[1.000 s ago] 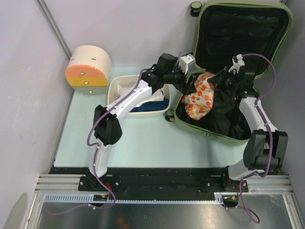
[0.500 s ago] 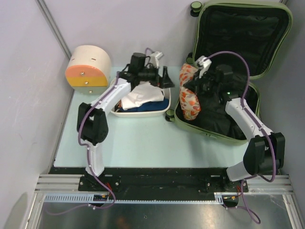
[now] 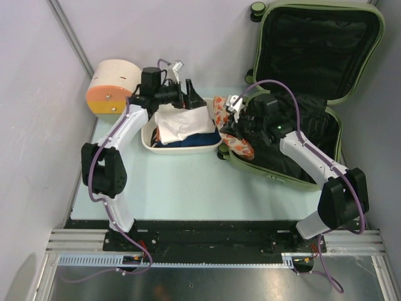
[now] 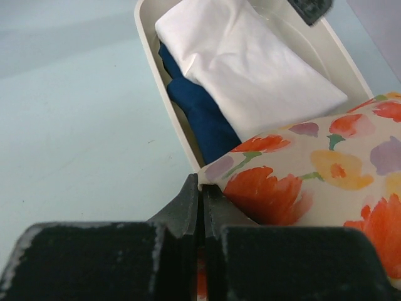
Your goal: Open, take out, and arrange the luggage
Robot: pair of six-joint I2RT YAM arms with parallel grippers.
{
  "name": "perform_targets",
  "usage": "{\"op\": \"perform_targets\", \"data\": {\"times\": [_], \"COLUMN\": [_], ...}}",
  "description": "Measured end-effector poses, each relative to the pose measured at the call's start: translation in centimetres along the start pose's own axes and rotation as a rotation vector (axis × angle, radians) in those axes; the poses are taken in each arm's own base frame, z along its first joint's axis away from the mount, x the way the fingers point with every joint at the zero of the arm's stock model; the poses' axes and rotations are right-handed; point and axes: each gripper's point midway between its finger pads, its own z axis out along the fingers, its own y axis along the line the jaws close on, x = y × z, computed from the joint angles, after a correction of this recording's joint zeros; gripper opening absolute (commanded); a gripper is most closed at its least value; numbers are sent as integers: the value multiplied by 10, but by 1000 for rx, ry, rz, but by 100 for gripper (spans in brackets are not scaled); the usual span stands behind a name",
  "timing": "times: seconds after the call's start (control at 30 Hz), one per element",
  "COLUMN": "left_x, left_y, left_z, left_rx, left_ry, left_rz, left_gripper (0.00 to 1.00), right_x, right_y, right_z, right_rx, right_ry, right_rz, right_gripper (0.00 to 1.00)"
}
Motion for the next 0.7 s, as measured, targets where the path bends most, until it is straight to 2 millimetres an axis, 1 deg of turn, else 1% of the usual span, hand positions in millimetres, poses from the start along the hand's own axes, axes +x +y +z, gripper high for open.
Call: {"op": "perform_targets", "data": {"times": [0.1, 0.27, 0.3, 0.33, 0.37, 0.47, 0.53, 0.63, 0.7], "left_x": [9, 39, 45, 50, 55, 59, 58, 59, 62], "left_y": [-9, -13, -13, -14, -14, -16, -18, -19, -16], "left_z": [5, 12, 13, 13, 13, 14, 14, 15, 18], "left_rx": [18, 17, 16, 17, 18, 29, 39, 47, 46], "left_ry": [19, 81, 94, 106, 118, 128, 126, 127, 130], "left_rz": [-80, -286, -325, -361, -395, -449, -464, -486, -502], "left_gripper": [100, 100, 100, 100, 100, 100, 100, 100, 100], "right_x": [3, 14, 17, 21, 25, 46, 59, 68, 70], "right_y": [8, 31, 34, 36, 37, 36, 35, 29, 23], "right_z": [4, 23, 26, 29, 32, 35, 34, 28, 25], "right_rx": [-27, -94, -103, -109, -113, -108, -101, -84, -66], "right_ry": [16, 67, 78, 90, 104, 171, 209, 236, 239], "right_rz": [-54, -160, -172, -181, -185, -161, -132, -100, -80], "right_gripper": [0, 0, 4, 11, 22, 49, 49, 50, 56]}}
